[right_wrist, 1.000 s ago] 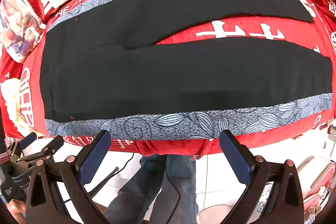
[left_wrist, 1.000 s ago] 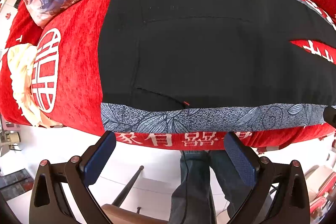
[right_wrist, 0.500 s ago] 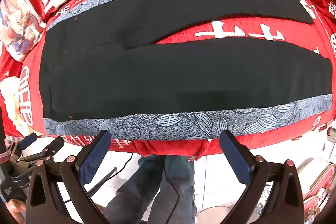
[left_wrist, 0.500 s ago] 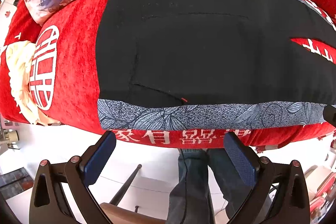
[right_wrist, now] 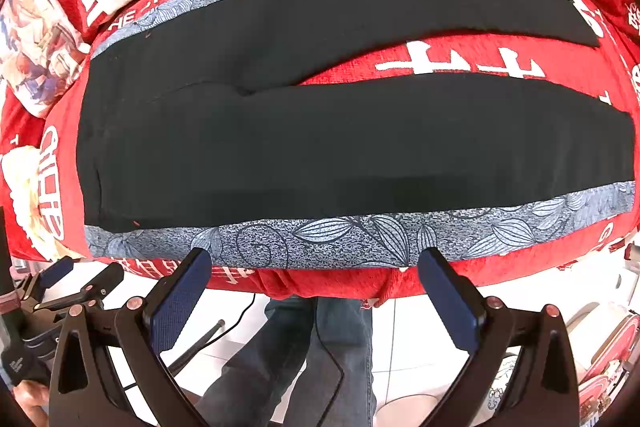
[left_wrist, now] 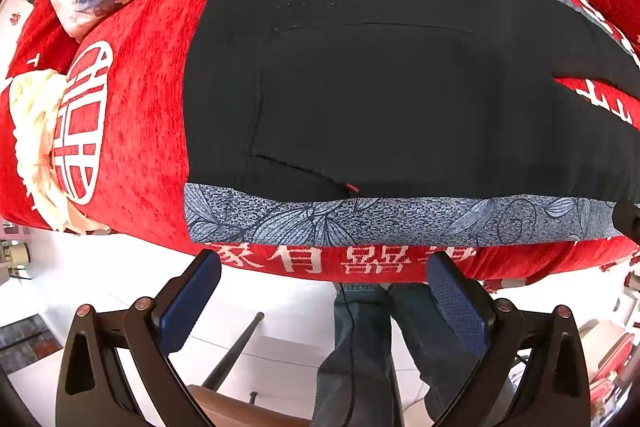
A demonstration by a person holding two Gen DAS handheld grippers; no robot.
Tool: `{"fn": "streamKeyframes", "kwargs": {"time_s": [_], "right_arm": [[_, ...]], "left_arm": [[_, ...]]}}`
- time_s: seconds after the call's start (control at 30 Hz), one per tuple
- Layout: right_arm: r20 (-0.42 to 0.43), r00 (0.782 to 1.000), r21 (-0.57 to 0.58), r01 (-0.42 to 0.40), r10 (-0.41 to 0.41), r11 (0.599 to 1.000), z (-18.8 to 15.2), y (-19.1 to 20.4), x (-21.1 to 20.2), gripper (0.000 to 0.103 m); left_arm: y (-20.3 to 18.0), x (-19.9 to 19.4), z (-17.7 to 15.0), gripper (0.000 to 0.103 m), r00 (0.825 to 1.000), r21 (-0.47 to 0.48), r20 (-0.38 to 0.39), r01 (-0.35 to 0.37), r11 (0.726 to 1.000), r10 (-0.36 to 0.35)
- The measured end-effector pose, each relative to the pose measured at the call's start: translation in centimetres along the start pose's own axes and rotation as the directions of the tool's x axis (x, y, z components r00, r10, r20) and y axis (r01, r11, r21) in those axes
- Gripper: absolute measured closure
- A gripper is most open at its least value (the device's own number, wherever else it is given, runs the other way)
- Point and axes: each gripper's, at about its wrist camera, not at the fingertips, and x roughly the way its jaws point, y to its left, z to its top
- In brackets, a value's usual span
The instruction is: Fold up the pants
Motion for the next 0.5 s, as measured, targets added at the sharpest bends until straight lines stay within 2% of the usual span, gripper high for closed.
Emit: {"fn": "streamKeyframes", "kwargs": {"time_s": [0.33, 0.43, 0.5], "right_arm": [[0.003, 1.0, 0.007, -0.029, 0.029, 1.0, -0.2, -0.2, 0.5, 0.0], [0.004, 0.996, 0.036, -0.093, 0.093, 0.995, -0.2, -0.7, 0.9, 0.0], [0.009, 0.986, 0.065, -0.167, 0.167, 0.984, -0.3, -1.2, 1.4, 0.0]], "left_arm": [[0.5, 0.4, 0.0, 0.0, 1.0, -0.019, 0.018, -0.008, 1.0, 0.008], [1.1, 0.8, 0.0, 0.0, 1.0, -0.036, 0.022, 0.018, 0.999, -0.018], [1.8, 1.3, 0.0, 0.0, 0.998, -0.062, 0.029, 0.055, 0.997, -0.053]]}}
